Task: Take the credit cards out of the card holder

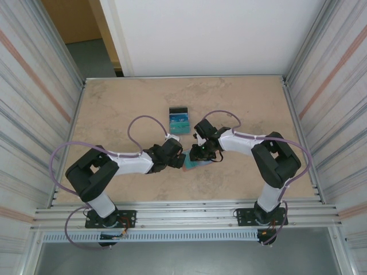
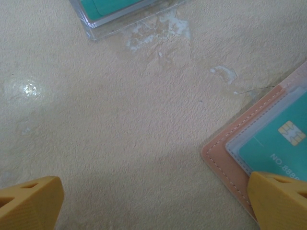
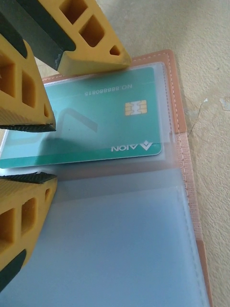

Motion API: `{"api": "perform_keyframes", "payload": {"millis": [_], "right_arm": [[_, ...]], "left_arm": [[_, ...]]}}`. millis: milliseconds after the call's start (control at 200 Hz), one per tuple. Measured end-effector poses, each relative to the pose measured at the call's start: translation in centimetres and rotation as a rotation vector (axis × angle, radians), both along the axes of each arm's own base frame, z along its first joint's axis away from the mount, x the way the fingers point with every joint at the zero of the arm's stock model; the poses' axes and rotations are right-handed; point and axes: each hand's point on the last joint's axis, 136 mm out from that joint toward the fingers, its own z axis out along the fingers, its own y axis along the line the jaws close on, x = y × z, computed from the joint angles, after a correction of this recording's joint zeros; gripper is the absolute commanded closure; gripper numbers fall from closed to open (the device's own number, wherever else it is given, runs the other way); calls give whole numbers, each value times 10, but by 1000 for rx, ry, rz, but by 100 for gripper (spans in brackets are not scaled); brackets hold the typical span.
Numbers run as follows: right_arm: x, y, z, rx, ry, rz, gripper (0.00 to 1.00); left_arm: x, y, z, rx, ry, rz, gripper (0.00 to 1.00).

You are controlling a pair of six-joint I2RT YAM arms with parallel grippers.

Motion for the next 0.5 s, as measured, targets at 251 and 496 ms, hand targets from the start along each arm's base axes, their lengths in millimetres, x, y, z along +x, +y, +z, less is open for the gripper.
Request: {"api": "perform_keyframes", "payload": {"millis": [251,496], "right_arm": [[0,5,-1,32,17,-3,70],[0,10,-1,143,70,-37,72]], "left_arm": [[0,0,0,4,2,0,1],[1,3,1,26,1,11,1]]}}
